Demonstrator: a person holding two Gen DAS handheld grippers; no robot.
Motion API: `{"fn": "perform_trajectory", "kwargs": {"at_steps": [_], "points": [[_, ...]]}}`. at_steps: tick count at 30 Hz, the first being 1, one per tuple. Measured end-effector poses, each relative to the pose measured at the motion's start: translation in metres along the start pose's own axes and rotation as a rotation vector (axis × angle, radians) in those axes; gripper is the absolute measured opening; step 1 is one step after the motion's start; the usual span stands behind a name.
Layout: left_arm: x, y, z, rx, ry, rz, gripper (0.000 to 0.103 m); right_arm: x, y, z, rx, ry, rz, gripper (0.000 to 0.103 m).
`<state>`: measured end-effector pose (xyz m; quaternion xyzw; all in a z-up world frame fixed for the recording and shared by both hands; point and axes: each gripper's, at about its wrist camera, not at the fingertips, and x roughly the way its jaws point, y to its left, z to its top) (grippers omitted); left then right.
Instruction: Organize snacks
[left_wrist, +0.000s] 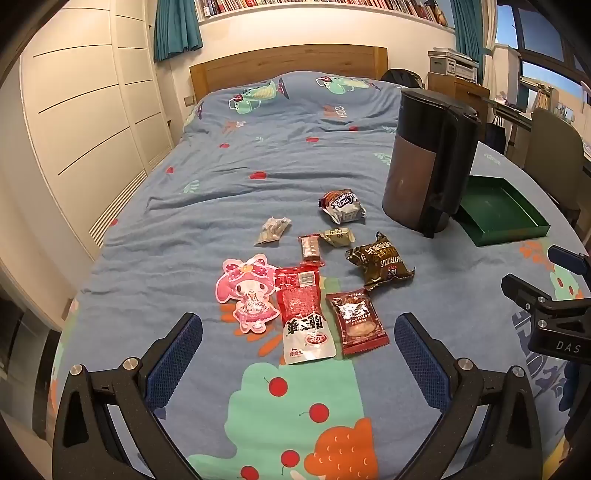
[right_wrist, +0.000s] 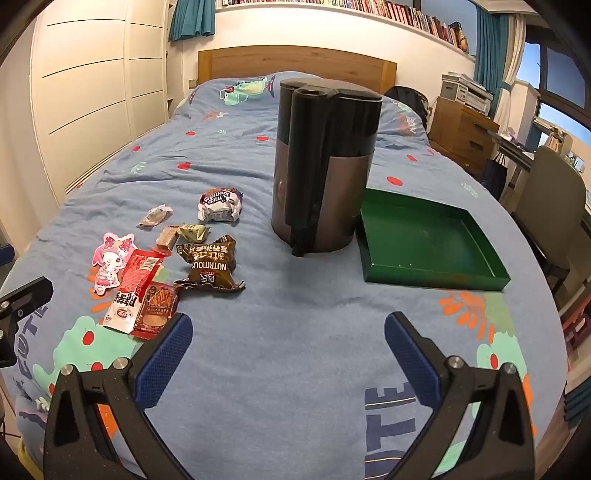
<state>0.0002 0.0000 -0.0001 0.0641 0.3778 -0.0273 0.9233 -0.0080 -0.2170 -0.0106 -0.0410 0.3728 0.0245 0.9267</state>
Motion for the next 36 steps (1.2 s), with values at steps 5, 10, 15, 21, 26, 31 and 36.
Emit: {"fn": "perform_trajectory", "kwargs": {"at_steps": [5, 10, 15, 21, 26, 31, 36], "points": [[-0.0006, 0.0001, -0.0001, -0.002, -0.003, -0.002, 0.102, 0.0001, 0.0001, -0.0001, 0.000, 0.000, 0.000, 0.103], [-0.0013, 0.0002, -0.0012, -0.004, -0.002, -0.002, 0.102, 0.0003, 0.0002, -0.0003, -0.001, 0.001, -0.001, 0.103], [-0.0004, 0.0001, -0.0001, -0.003, 0.002, -0.003, 0.102, 0.0006, 0.0000, -0.0006, -0.001, 0.002, -0.001, 0.103], [0.0020, -0.0047, -0.0052, -0.005, 0.001, -0.006, 0.102, 0.0005, -0.0001, -0.0008, -0.001, 0.002, 0.000, 0.103], [0.0009, -0.0050, -0.0068, -0.011, -0.006, -0.015, 0.102, 0.0001, 0.0001, -0.0009, -0.001, 0.002, 0.001, 0.103], [0.0024, -0.0027, -0.0051, -0.024, -0.002, -0.024, 0.102, 0.0001, -0.0001, -0.0011, 0.000, 0.002, -0.001, 0.103], [0.0040, -0.0011, -0.0051, -0.035, 0.007, -0.028, 0.102, 0.0004, -0.0004, -0.0014, 0.000, 0.003, 0.000, 0.103]]}}
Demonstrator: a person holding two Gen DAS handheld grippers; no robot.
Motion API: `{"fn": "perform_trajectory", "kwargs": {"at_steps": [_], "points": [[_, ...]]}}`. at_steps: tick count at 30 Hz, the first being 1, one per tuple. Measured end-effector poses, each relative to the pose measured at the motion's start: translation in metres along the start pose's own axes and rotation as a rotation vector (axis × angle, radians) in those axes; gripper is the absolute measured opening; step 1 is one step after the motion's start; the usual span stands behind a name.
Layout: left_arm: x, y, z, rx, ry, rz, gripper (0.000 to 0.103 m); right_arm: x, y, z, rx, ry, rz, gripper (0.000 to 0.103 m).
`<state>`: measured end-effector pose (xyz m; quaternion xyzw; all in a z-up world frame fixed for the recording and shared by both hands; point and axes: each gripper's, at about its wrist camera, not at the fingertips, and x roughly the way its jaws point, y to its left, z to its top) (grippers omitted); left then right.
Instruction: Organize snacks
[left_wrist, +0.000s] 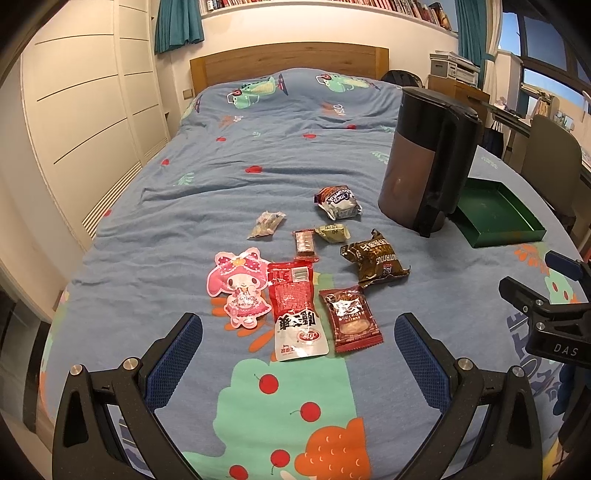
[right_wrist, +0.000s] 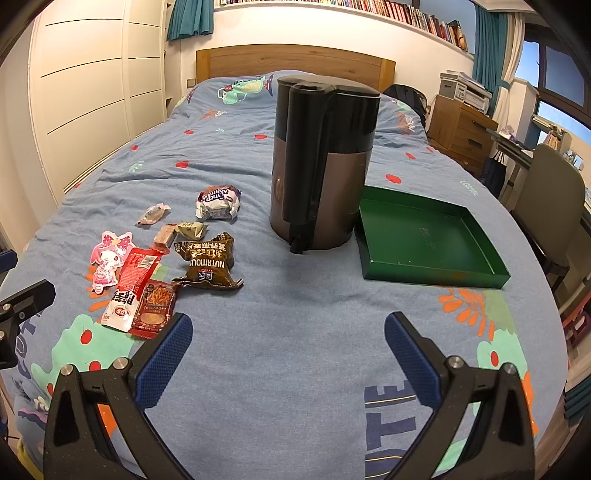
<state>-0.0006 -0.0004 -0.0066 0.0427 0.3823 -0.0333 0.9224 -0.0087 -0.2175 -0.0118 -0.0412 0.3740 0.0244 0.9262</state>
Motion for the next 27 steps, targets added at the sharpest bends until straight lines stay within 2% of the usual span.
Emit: {"fn": "perform_trajectory", "kwargs": {"at_steps": [19, 27], "points": [[0.005, 0.004, -0.002, -0.005, 0.005, 0.031, 0.102, 0.005, -0.012, -0.004, 0.015, 0.008, -0.014, 0.103], [0.005, 0.004, -0.002, -0.001, -0.001, 0.021, 0.102, 0.007, -0.013, -0.004, 0.010, 0.012, -0.016, 0.103]]}}
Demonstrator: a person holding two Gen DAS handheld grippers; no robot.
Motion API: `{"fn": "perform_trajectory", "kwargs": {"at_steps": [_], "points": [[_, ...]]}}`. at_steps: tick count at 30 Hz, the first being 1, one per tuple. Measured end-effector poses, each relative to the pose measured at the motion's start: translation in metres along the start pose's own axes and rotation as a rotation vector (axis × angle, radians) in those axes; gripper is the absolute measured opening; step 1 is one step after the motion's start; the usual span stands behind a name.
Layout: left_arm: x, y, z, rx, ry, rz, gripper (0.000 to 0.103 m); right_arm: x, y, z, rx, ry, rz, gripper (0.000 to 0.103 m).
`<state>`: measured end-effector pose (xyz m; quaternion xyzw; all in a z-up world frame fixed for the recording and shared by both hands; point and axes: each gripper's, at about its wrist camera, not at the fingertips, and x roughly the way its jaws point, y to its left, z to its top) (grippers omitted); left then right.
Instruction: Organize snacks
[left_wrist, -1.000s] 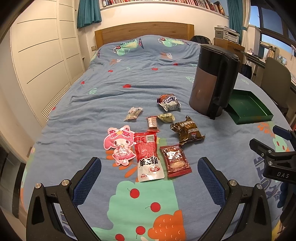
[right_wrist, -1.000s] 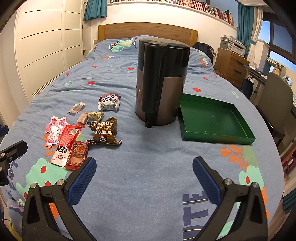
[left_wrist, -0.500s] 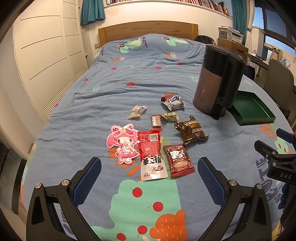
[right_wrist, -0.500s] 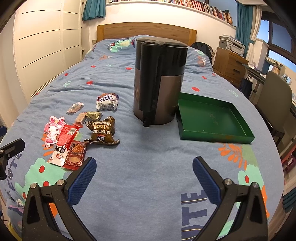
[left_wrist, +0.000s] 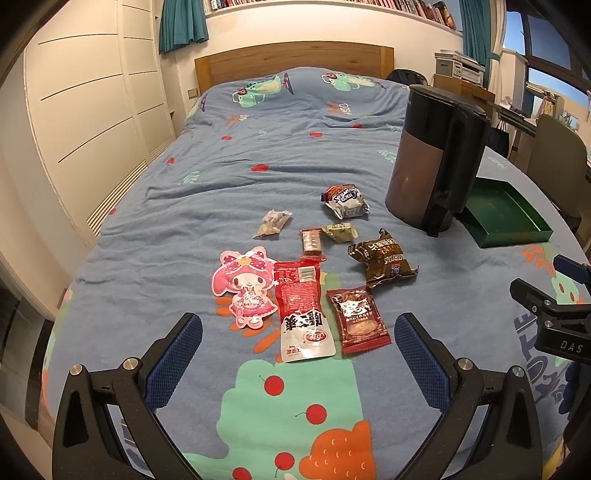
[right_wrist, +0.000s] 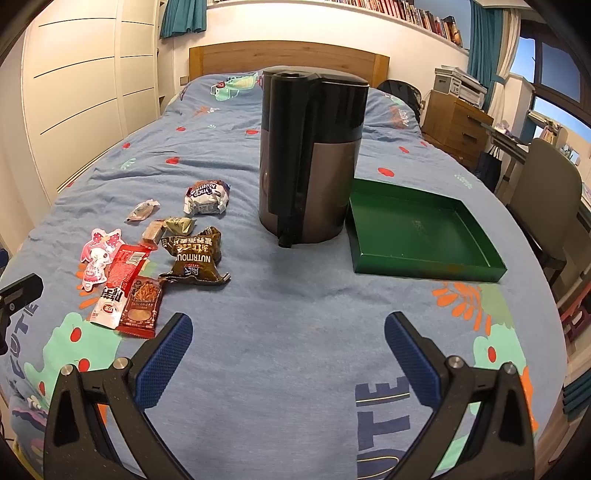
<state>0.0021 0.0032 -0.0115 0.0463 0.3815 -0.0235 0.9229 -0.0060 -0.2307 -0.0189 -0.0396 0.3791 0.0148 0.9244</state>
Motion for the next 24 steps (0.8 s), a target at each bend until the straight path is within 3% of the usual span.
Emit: {"fn": "perform_trajectory", "kwargs": {"at_steps": [24], "points": [[0.014, -0.009, -0.001, 0.052, 0.022, -0.028, 0.102, 0.006, -0.001, 0.003, 0.013, 0.002, 0.010, 0.103]]}}
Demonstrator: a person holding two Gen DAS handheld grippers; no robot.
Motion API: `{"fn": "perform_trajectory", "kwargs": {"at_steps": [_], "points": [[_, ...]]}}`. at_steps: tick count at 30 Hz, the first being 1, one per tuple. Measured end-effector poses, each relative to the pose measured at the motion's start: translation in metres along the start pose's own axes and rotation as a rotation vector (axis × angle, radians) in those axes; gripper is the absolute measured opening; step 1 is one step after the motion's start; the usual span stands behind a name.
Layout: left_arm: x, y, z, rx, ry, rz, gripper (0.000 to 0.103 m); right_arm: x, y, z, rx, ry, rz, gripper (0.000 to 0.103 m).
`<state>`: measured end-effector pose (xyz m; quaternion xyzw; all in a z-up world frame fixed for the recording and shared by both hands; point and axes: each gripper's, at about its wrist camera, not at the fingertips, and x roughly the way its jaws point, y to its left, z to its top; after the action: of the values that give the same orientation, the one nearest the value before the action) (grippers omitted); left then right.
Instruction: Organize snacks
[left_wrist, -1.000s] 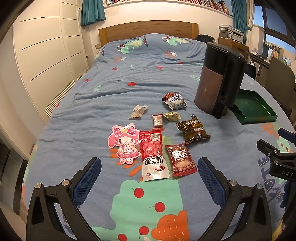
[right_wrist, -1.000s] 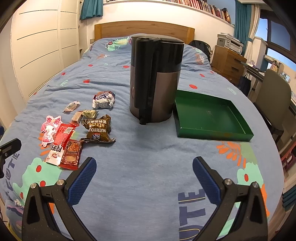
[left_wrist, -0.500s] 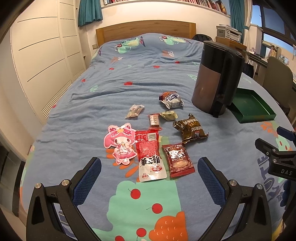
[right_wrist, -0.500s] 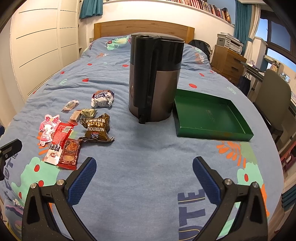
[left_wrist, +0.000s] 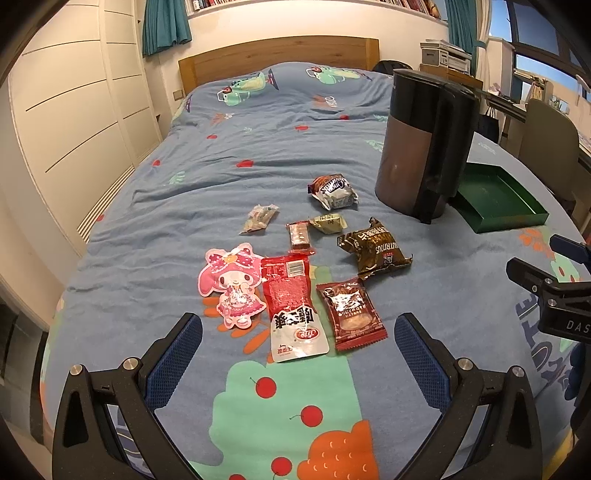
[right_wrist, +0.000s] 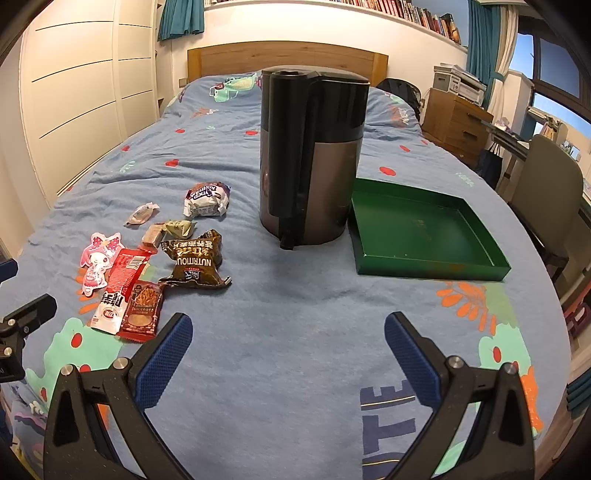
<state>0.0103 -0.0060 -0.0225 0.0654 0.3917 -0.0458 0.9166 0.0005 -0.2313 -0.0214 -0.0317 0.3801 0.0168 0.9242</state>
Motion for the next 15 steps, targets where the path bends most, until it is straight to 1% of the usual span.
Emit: {"fn": "perform_trajectory", "kwargs": {"at_steps": [3, 15], "points": [[0.002, 0.002, 0.000, -0.005, 0.010, -0.012, 0.102, 0.002, 0.004, 0.000, -0.005, 0.004, 0.005, 0.103], [0.013, 0.006, -0.003, 0.007, 0.030, -0.022, 0.102, 0.012, 0.020, -0.001, -0.029, 0.025, 0.037, 0.103]]}}
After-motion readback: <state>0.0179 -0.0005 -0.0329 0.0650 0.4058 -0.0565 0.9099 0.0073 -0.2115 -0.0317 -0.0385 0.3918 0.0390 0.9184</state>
